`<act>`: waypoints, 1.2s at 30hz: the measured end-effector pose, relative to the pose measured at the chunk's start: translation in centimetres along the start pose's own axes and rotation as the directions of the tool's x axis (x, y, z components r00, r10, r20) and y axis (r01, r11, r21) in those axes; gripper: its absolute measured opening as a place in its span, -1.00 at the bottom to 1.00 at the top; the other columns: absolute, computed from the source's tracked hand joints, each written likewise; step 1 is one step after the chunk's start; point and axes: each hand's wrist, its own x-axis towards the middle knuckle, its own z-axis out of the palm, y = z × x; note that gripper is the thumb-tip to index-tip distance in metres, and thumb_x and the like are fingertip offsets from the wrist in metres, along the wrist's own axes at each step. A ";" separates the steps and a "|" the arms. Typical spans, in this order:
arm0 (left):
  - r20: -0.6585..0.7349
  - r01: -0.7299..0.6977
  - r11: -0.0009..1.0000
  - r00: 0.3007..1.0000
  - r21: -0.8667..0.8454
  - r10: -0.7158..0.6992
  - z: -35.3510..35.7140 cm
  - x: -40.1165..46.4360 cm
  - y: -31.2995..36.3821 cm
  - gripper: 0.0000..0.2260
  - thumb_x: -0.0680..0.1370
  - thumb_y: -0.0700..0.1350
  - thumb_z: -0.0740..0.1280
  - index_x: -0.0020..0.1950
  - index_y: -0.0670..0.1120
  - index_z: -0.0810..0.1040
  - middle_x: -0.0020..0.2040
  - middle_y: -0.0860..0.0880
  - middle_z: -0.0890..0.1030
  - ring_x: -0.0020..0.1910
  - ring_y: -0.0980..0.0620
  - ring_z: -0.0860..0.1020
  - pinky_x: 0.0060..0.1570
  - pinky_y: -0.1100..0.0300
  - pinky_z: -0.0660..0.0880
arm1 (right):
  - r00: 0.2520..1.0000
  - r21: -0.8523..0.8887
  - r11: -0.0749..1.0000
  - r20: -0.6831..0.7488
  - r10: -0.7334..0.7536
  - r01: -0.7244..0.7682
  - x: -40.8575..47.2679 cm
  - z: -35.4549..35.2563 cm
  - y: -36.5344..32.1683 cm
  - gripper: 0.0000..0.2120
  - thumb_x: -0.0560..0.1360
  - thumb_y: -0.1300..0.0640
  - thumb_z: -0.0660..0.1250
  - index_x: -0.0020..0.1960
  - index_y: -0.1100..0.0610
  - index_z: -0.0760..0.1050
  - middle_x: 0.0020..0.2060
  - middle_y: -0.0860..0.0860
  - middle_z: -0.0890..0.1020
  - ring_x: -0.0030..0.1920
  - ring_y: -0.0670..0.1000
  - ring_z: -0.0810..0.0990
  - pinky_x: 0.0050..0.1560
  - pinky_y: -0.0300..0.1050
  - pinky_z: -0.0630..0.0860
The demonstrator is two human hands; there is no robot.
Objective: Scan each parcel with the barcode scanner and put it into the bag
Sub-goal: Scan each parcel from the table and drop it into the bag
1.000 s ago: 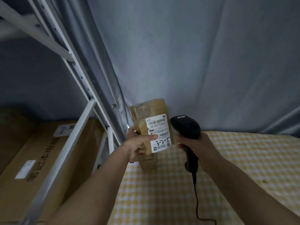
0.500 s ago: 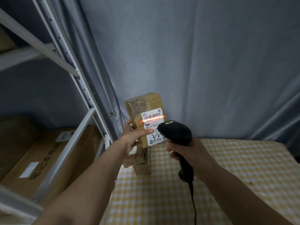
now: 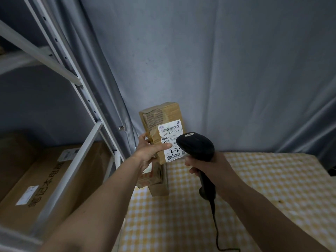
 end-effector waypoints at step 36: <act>0.688 -0.232 0.707 0.555 0.668 -0.468 27.2 -2.9 -10.9 -0.54 0.29 0.07 0.59 0.10 -0.11 0.65 -0.12 -0.06 0.72 -0.14 -0.03 0.70 -0.14 0.09 0.63 | 0.453 0.347 0.935 -0.847 0.277 0.077 -15.5 -14.6 6.8 -0.81 0.36 0.36 0.48 -0.06 0.23 0.56 -0.30 0.11 0.59 -0.27 0.06 0.57 -0.34 -0.21 0.42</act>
